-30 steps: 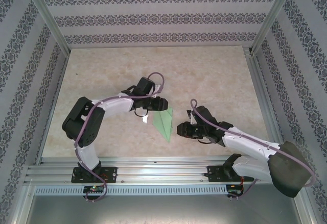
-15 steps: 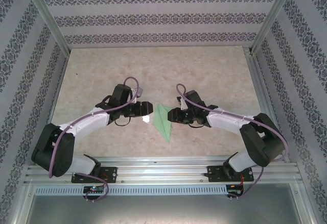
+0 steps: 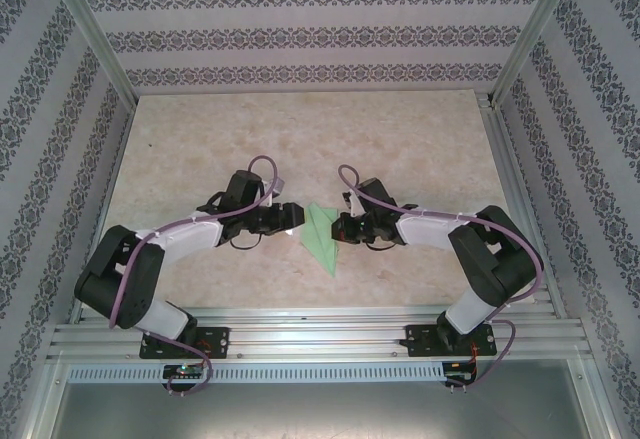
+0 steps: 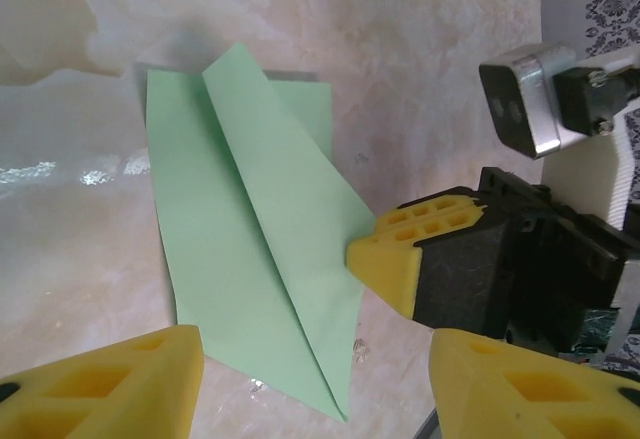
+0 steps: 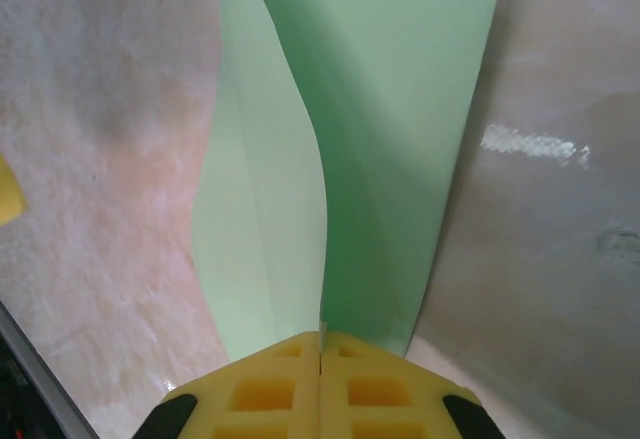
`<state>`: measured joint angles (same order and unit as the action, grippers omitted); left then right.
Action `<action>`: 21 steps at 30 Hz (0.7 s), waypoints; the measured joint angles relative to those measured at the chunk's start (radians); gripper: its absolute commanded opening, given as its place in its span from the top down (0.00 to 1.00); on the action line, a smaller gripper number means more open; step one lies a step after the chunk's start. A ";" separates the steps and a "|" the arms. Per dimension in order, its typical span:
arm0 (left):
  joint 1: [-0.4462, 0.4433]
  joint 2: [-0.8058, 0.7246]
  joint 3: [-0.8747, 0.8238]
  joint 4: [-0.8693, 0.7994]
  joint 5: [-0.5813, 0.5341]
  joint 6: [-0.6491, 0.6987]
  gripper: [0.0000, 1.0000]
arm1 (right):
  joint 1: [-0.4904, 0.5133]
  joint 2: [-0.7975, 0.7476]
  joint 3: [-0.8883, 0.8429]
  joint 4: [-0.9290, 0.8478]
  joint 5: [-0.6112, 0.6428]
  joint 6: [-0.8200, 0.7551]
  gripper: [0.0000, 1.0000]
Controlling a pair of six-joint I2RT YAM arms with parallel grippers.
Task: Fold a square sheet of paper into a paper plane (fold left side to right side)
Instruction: Turn over the paper at the center of the table.
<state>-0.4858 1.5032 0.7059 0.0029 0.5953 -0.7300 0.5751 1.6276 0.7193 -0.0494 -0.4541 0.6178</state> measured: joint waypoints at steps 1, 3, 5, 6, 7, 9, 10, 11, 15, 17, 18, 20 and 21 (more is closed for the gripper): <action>-0.005 0.015 0.002 0.008 0.003 -0.006 0.39 | -0.004 0.000 -0.002 0.002 -0.001 0.000 0.99; -0.016 0.047 0.012 0.018 0.007 -0.013 0.40 | -0.015 -0.001 -0.011 0.006 -0.002 0.000 0.99; -0.027 0.077 0.029 0.027 0.008 -0.021 0.41 | -0.022 -0.003 -0.024 0.009 -0.002 0.000 0.99; -0.033 0.092 0.040 0.030 0.010 -0.025 0.42 | -0.028 -0.004 -0.031 0.010 -0.004 0.000 0.98; -0.038 0.106 0.052 0.035 0.011 -0.029 0.42 | -0.031 -0.005 -0.037 0.011 -0.004 0.000 0.98; -0.050 0.134 0.078 0.045 0.011 -0.036 0.43 | -0.039 -0.008 -0.048 0.015 -0.005 0.000 0.98; -0.056 0.145 0.089 0.050 0.011 -0.039 0.43 | -0.041 -0.009 -0.052 0.017 -0.006 0.000 0.98; -0.062 0.157 0.101 0.056 0.011 -0.040 0.44 | -0.041 -0.011 -0.056 0.020 -0.008 0.001 0.98; -0.087 0.212 0.154 0.064 0.014 -0.040 0.44 | -0.041 -0.015 -0.058 0.023 -0.017 0.000 0.97; -0.096 0.239 0.179 0.064 0.013 -0.040 0.44 | -0.041 -0.015 -0.058 0.027 -0.020 0.000 0.97; -0.100 0.254 0.193 0.063 0.010 -0.039 0.44 | -0.041 -0.015 -0.058 0.028 -0.020 0.000 0.97; -0.108 0.286 0.221 0.060 0.002 -0.038 0.45 | -0.041 -0.015 -0.058 0.028 -0.023 0.001 0.97; -0.112 0.302 0.235 0.056 -0.004 -0.036 0.45 | -0.041 -0.015 -0.058 0.028 -0.024 0.000 0.96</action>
<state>-0.5980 1.8050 0.9405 0.0589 0.5915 -0.7658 0.5339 1.6123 0.6609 -0.0212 -0.4778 0.6182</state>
